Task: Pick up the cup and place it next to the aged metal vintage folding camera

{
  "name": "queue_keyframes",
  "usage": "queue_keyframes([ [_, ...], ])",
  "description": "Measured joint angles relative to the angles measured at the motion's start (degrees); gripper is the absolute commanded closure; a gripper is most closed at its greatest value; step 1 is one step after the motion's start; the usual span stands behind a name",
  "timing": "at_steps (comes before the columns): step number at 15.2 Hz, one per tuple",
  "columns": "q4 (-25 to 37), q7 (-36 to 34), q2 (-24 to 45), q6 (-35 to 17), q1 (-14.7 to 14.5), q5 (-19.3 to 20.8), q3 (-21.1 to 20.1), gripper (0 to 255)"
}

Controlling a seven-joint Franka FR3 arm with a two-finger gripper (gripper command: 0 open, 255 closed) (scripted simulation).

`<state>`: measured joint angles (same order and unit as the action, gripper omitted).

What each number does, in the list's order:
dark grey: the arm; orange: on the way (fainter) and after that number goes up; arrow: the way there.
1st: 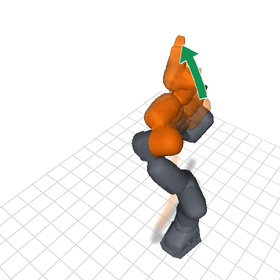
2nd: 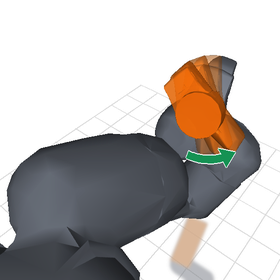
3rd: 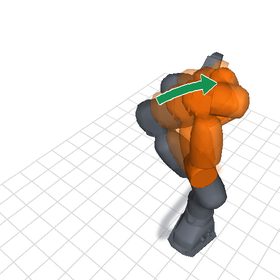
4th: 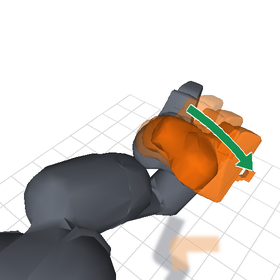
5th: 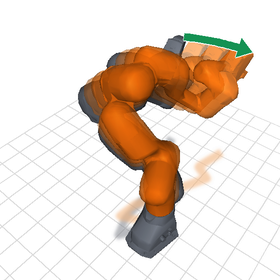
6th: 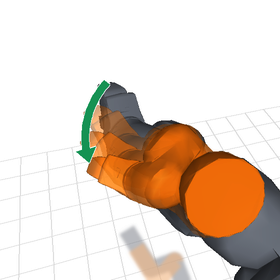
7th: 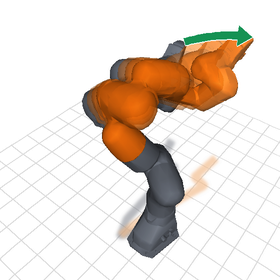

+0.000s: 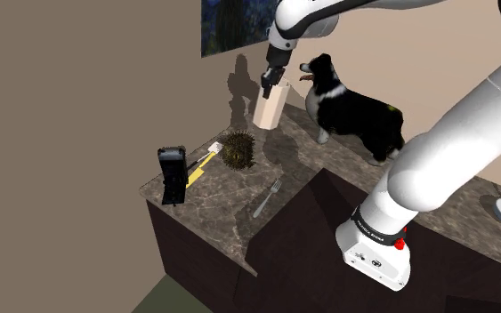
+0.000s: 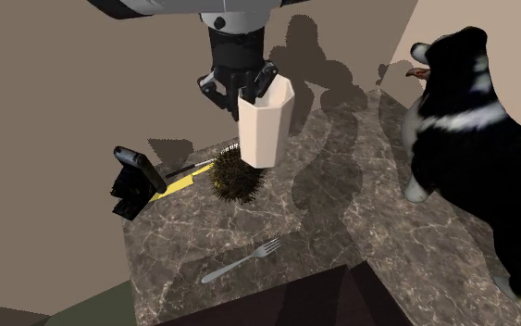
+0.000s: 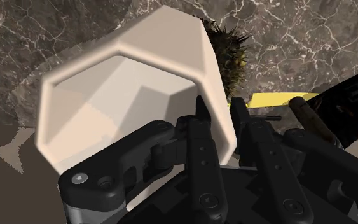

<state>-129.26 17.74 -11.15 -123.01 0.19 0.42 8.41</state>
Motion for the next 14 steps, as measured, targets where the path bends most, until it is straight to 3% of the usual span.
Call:
queue_keyframes([
  [14,-10.5,-19.2,-9.8,-0.8,-7.5,-1.8,-12.8,255],
])
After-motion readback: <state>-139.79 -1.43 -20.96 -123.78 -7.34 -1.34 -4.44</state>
